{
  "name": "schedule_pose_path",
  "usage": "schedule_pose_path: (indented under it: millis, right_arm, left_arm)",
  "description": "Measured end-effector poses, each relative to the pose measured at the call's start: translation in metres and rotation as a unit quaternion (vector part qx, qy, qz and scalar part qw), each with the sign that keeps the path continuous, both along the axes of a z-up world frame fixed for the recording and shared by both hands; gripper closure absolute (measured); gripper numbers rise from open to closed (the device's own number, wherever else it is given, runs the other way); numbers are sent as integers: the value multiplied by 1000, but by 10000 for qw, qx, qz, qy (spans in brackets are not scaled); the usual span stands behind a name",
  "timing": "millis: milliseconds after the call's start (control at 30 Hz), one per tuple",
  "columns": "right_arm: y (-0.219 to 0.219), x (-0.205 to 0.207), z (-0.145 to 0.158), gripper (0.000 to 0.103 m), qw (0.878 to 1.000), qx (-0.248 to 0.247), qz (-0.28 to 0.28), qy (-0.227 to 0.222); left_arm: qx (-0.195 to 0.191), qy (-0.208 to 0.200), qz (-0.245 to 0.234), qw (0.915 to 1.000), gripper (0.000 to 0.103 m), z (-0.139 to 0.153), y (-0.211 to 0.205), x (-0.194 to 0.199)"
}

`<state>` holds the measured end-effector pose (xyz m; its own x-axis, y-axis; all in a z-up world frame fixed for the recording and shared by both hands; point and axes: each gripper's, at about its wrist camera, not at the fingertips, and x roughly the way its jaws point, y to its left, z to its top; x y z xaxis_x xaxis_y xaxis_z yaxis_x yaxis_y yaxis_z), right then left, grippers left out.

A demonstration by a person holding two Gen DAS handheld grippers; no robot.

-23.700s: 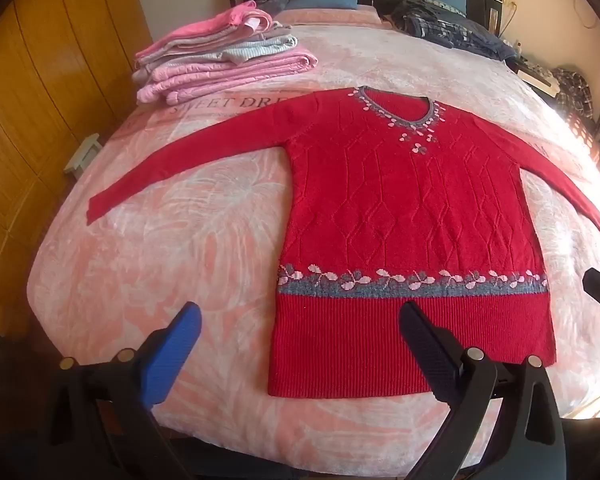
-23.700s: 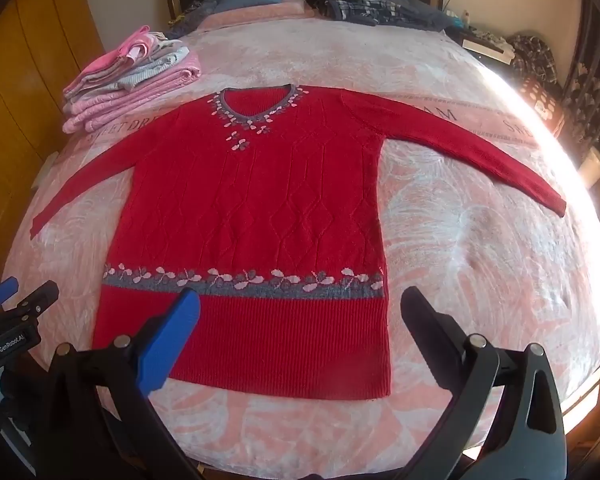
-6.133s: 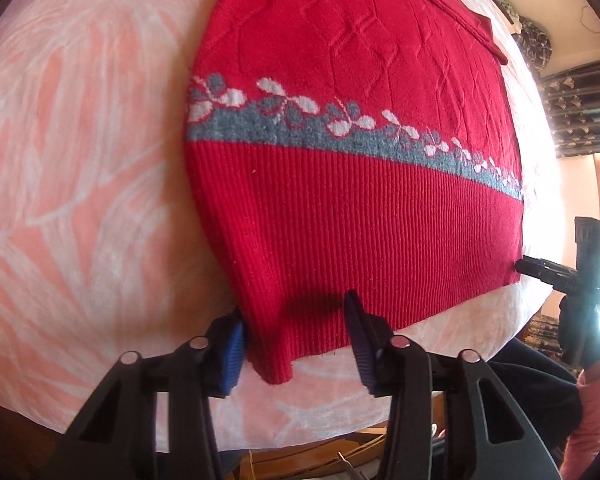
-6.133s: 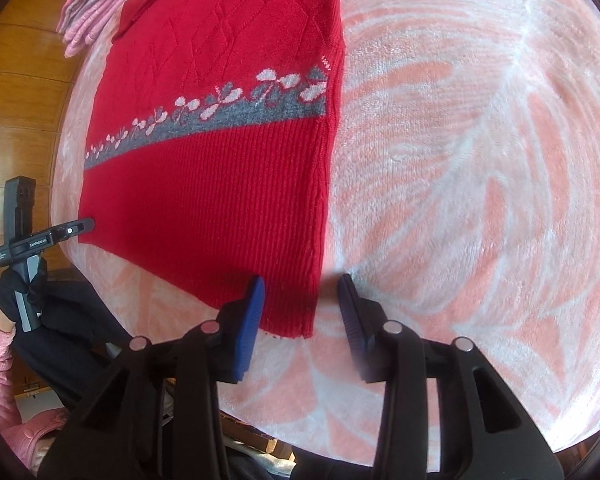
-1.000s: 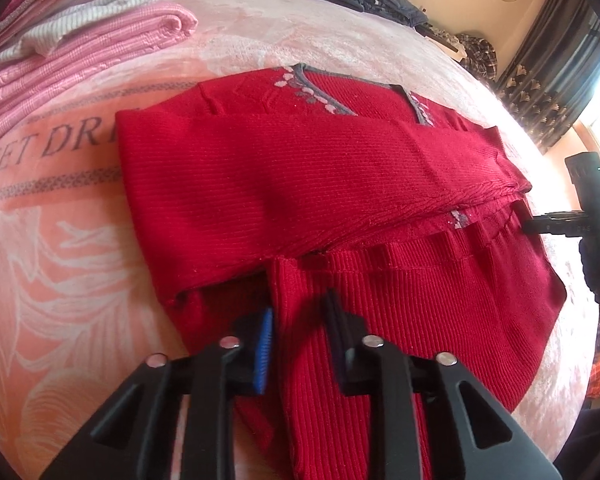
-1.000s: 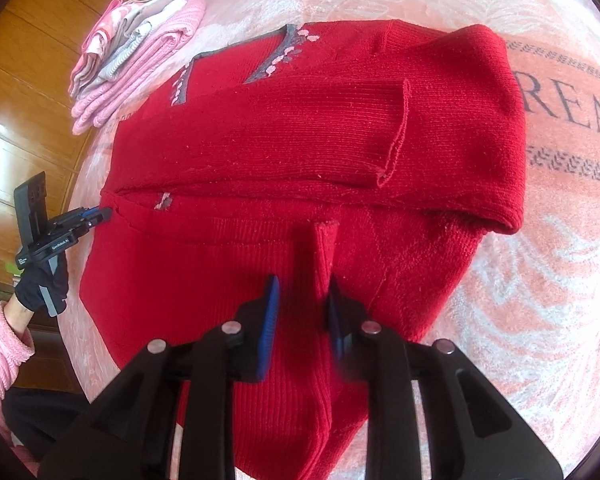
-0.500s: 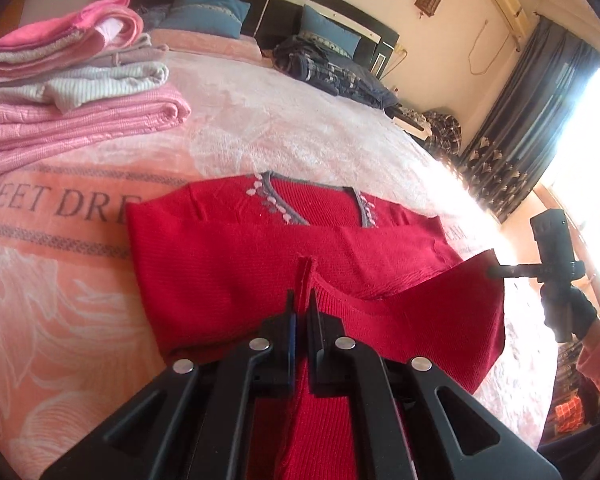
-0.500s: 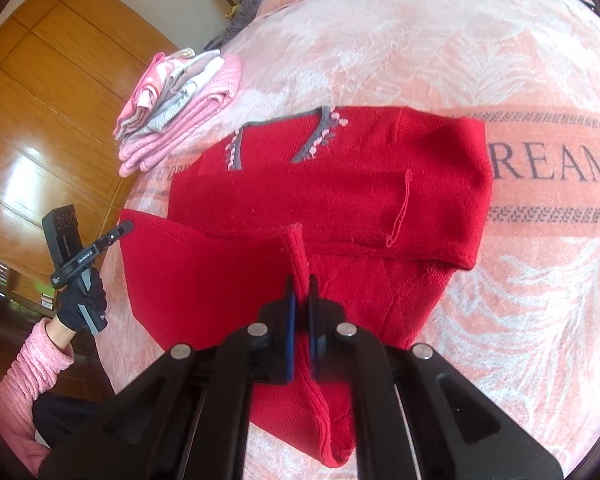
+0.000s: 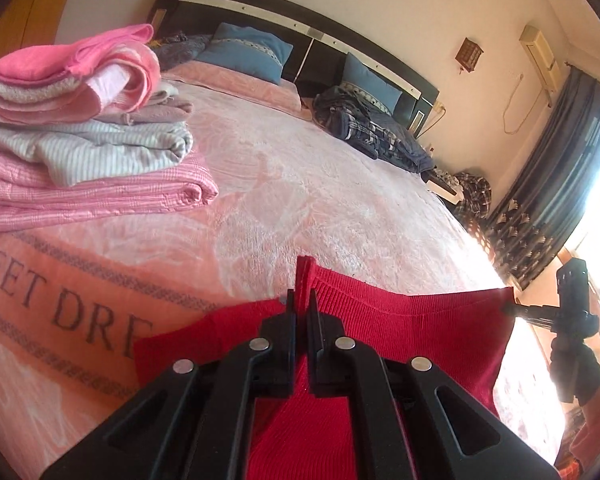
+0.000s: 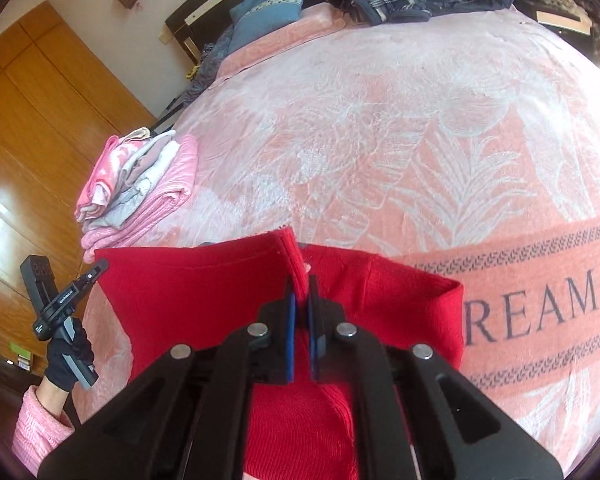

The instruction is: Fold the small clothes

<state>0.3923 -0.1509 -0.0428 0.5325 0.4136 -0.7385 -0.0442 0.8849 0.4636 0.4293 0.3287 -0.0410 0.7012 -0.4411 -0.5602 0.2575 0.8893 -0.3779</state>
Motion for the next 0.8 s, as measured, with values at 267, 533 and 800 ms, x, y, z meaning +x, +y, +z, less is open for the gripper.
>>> schedule_pose_path:
  millis: [267,533,800]
  right_arm:
    - [6,46,-83,99,9952,-569,-255,753]
    - [-7,28,-75,65,9946,-540,-483,738]
    - [-1,-70,-46,62,9948,-284,354,910]
  left_arm:
    - [663,803,89,9945,99,-70,-17,56]
    - [446,839,524,9941,94,-66,16,47]
    - [454,474,367,9972,75,-18,32,-42]
